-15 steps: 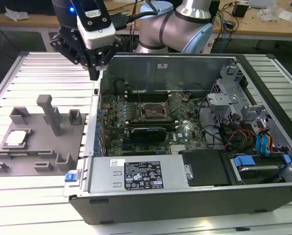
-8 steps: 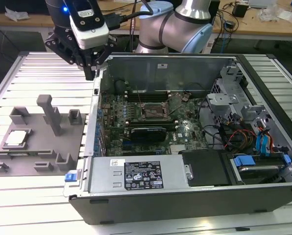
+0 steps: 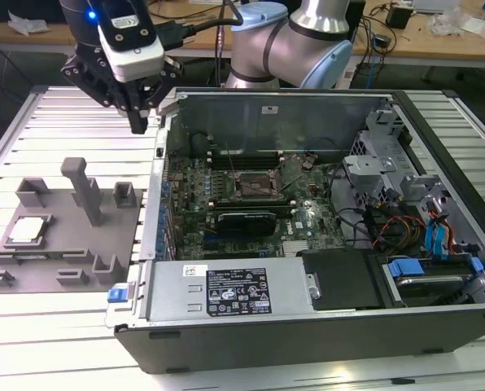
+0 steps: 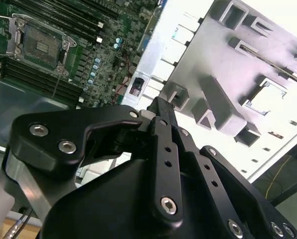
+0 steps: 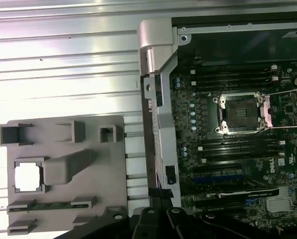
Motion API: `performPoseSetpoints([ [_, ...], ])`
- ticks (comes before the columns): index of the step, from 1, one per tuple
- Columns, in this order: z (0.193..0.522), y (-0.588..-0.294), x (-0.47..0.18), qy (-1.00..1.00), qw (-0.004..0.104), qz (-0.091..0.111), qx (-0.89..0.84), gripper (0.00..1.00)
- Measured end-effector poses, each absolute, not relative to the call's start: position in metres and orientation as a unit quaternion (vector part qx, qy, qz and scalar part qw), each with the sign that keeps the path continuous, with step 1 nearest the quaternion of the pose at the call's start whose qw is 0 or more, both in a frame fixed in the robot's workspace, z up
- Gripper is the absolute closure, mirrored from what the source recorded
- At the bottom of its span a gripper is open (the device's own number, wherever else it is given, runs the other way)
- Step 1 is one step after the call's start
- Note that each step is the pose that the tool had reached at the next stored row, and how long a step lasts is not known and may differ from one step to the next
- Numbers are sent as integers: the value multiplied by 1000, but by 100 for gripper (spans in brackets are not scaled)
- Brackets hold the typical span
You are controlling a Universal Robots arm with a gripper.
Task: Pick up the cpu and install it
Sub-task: 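Reach for the cpu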
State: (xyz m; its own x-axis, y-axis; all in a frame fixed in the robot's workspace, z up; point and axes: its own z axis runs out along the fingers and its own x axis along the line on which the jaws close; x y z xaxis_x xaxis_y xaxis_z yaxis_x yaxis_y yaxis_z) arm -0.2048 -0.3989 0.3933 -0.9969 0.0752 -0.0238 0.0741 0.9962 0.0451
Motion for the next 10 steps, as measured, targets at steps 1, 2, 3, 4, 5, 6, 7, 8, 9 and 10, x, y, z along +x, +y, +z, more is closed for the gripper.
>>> performPoseSetpoints([
  [1, 393, -399, -206, 999, 13, 22, 37, 89],
  [2, 393, -399, -207, 999, 13, 22, 37, 89],
  [3, 393, -399, -209, 999, 13, 22, 37, 89],
  [4, 393, -399, -211, 999, 13, 22, 37, 89],
  [5, 393, -399, -212, 999, 13, 22, 37, 89],
  [6, 393, -399, -214, 999, 13, 22, 37, 89],
  [7, 393, -399, -216, 999, 13, 22, 37, 89],
  [8, 393, -399, -218, 999, 13, 22, 37, 89],
  [9, 393, -399, -222, 999, 13, 22, 37, 89],
  [10, 393, -399, -224, 999, 13, 22, 37, 89],
])
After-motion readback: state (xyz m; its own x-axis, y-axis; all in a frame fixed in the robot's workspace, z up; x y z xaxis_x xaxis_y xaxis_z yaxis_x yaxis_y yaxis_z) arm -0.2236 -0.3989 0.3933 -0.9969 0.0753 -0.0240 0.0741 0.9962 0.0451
